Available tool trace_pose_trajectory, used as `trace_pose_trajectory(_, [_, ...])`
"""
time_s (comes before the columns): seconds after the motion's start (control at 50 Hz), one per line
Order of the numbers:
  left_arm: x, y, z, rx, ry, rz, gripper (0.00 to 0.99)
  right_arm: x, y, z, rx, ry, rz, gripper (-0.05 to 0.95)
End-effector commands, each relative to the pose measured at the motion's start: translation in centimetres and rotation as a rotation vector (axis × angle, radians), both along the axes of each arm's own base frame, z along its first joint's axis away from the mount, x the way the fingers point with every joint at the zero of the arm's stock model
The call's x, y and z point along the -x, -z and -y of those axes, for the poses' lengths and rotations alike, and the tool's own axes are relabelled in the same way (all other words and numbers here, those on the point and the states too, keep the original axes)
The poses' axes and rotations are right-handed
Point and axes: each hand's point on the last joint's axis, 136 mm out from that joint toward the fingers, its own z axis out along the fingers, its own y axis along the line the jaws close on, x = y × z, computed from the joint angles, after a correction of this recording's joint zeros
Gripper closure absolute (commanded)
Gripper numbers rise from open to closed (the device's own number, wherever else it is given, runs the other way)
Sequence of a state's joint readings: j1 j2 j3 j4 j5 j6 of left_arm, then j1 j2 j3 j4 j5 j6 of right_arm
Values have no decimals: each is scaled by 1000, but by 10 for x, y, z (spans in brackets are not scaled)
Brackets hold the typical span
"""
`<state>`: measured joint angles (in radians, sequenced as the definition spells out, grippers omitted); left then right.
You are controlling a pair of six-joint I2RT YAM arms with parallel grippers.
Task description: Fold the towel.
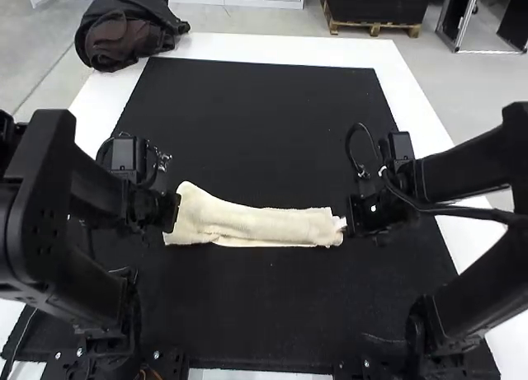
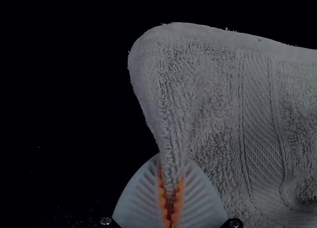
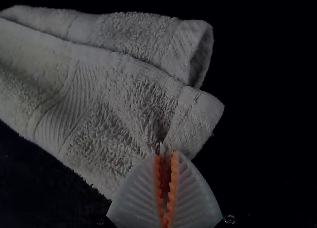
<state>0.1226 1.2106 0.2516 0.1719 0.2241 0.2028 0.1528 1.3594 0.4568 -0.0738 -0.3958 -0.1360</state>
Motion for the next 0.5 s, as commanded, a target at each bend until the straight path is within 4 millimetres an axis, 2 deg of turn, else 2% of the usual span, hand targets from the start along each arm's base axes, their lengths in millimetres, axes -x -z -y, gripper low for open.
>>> trace_pose_trajectory(0.0, [-3, -2, -14, -57, -38, 14, 969, -3, 6, 11, 40, 17, 7, 923])
trace_pose_trajectory(0.24, [-5, -3, -24, -136, -50, 47, 972, -14, 6, 15, 69, 20, 58, 916])
trace_pose_trajectory(0.38, [-8, -7, -39, -232, -82, 91, 970, -23, 3, 20, 91, 42, 101, 739])
trace_pose_trajectory(0.48, [-9, -10, -43, -257, -95, 117, 970, -24, 3, 20, 94, 44, 110, 730])
